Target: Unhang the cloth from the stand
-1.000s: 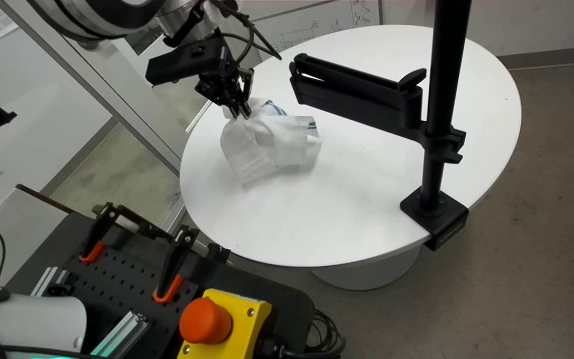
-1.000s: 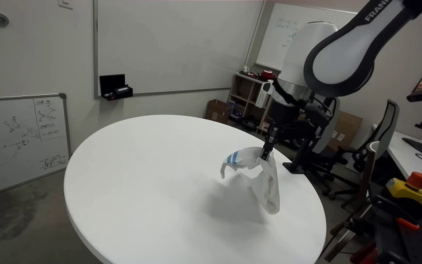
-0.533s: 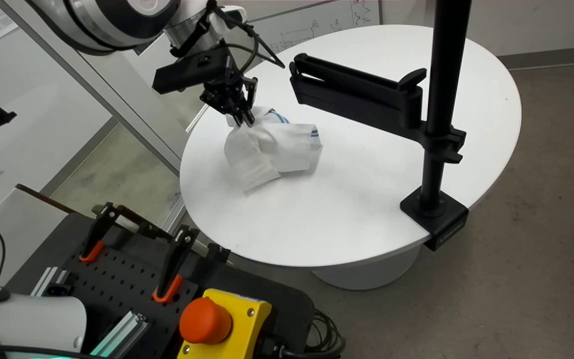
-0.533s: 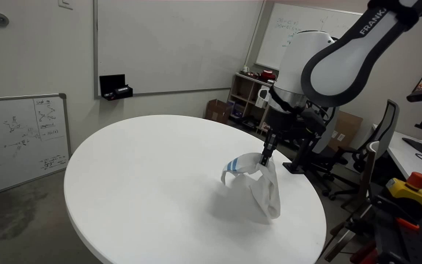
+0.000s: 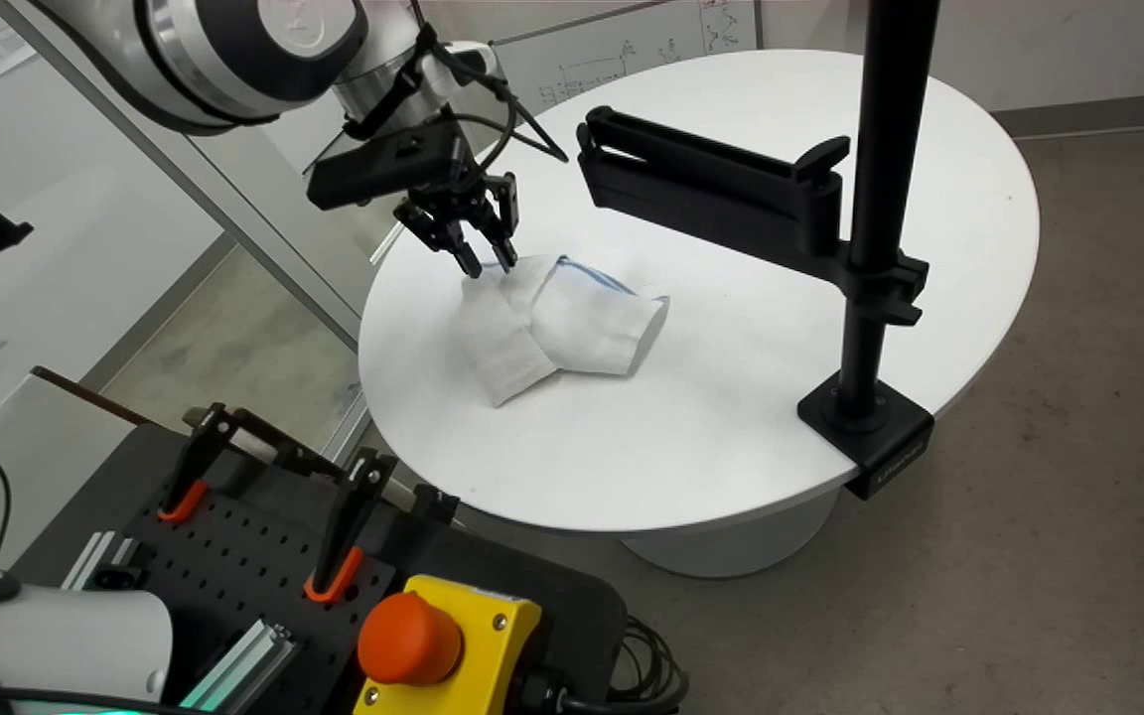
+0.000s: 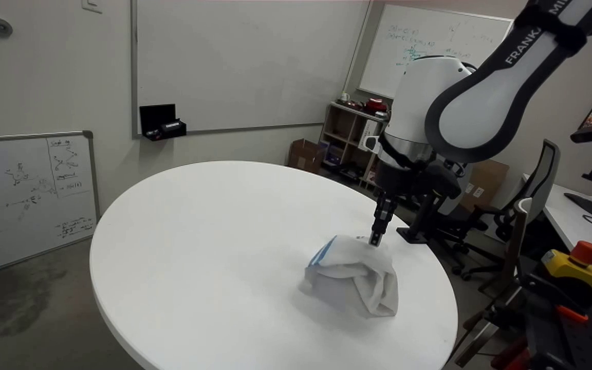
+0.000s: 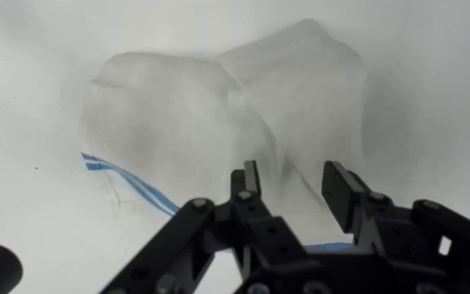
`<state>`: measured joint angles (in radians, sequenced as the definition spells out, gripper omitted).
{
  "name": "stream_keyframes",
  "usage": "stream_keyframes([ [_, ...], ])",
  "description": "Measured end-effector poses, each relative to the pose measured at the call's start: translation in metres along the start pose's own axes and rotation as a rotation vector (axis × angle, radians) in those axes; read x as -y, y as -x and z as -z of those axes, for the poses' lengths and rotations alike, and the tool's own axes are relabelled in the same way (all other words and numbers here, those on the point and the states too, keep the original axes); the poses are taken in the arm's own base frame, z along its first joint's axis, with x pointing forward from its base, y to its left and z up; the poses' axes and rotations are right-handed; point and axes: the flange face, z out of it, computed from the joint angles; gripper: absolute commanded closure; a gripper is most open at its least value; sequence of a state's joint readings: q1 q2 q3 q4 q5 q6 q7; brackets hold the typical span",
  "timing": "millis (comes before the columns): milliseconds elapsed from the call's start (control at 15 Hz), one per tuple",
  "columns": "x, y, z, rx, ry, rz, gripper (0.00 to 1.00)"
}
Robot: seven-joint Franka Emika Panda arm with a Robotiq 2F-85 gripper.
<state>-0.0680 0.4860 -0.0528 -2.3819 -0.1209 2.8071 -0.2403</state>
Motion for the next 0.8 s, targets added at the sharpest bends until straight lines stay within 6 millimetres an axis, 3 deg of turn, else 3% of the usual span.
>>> stream_keyframes([
  [200, -0.001, 0.0, 0.001, -0.001, 0.002, -0.004, 0.02],
  [267, -0.001, -0.001, 0.001, -0.003, 0.002, -0.004, 0.0],
  [800, -0.006, -0.007, 0.029, 0.039, -0.004, -0.029, 0.0],
])
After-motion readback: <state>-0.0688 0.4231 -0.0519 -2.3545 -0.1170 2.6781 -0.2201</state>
